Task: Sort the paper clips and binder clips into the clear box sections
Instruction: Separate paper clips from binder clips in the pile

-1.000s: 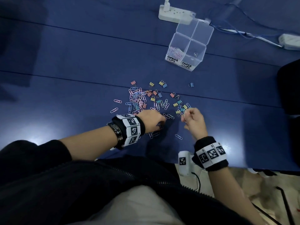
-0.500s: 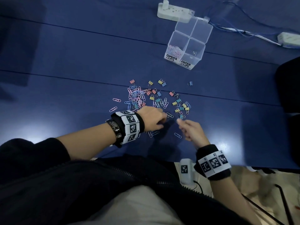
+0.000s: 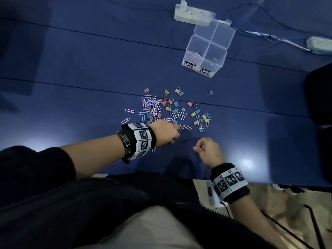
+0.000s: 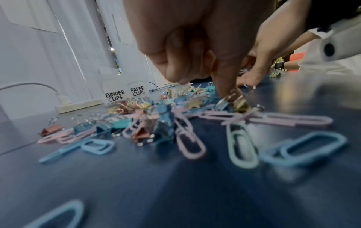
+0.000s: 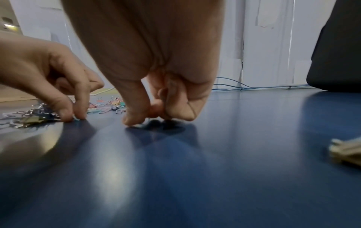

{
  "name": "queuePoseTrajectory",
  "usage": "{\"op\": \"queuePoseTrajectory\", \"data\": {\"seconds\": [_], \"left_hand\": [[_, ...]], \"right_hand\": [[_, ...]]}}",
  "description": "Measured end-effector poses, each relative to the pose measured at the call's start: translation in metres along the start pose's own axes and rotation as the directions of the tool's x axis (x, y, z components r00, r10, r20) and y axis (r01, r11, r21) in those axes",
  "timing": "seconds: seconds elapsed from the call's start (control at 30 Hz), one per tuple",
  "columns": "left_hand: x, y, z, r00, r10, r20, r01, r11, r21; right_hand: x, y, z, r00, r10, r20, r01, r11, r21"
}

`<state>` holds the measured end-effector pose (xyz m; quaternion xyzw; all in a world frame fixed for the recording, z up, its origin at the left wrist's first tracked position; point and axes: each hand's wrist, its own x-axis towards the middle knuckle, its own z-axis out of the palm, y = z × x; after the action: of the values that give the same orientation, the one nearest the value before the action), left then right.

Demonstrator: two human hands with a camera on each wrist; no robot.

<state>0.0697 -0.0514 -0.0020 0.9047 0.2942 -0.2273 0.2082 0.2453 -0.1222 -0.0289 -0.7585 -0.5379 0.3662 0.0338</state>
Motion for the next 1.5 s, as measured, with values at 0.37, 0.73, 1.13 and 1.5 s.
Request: {"op": "queuePoseTrajectory", "data": {"seconds": [0.37,0.73,1.13,1.5], "left_hand": [[-0.013,-0.021,0.001,0.865,-0.395,-0.308,0.200,0.836,-0.511],[-0.042,-0.068,0.008,0.912,-0.407,0.061,-0.073,-0.306,-0.949],[-0.034,-0.048,0.019,0.935,-0.334,-0.120,0.292,0.917,-0.272],[-0.026,-0.047,0.020,0.966,-0.150,-0.209,0.128,0.985,-0.117]], "right_hand": [[0.026,-0.052,0.017,0.968,-0.166,-0.188,0.168,0.986,-0.001],[0.029,-0.055,0.023,0.971,-0.170,-0.169,0.174,0.985,0.010],[0.022,-0.051,0.021,0.974,-0.198,-0.106,0.201,0.980,0.014],[0.034,-0.047,-0.017,0.980,-0.085,0.179,-0.136,0.367,0.920]]}}
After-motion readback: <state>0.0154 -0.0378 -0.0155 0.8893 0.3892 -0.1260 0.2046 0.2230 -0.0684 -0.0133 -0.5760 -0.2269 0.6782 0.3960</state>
